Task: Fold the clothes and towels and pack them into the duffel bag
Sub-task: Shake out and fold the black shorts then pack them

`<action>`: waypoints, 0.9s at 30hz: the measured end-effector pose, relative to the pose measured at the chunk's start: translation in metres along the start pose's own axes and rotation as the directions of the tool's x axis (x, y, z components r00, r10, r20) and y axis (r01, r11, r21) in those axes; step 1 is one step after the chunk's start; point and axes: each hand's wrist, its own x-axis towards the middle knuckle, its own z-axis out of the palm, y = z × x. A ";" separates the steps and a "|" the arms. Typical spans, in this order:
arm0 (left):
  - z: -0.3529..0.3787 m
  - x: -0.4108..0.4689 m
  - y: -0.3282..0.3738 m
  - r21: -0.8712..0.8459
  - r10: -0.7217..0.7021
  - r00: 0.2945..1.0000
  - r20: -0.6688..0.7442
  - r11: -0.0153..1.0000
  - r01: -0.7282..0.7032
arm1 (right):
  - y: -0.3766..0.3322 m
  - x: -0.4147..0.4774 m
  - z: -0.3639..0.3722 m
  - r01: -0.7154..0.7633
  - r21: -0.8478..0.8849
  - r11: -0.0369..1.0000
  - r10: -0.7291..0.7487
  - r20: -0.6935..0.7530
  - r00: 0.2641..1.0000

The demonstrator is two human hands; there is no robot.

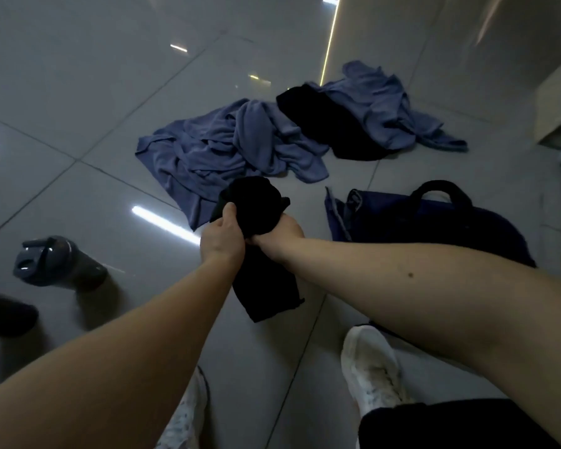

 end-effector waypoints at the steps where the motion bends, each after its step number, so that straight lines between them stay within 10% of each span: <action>1: 0.003 -0.009 0.009 -0.024 0.030 1.000 -0.003 0.999 -0.030 | -0.004 -0.003 -0.014 0.016 -0.033 0.999 -0.017 -0.018 1.000; 15: 0.147 -0.111 0.079 -0.051 0.291 0.844 0.451 0.952 -0.301 | 0.022 -0.067 -0.285 0.157 -0.436 0.886 -0.215 -0.086 0.973; 27: 0.234 -0.118 0.010 0.207 0.189 0.627 0.756 0.840 -0.502 | 0.153 -0.051 -0.358 0.034 -0.574 0.818 -0.115 -0.106 0.988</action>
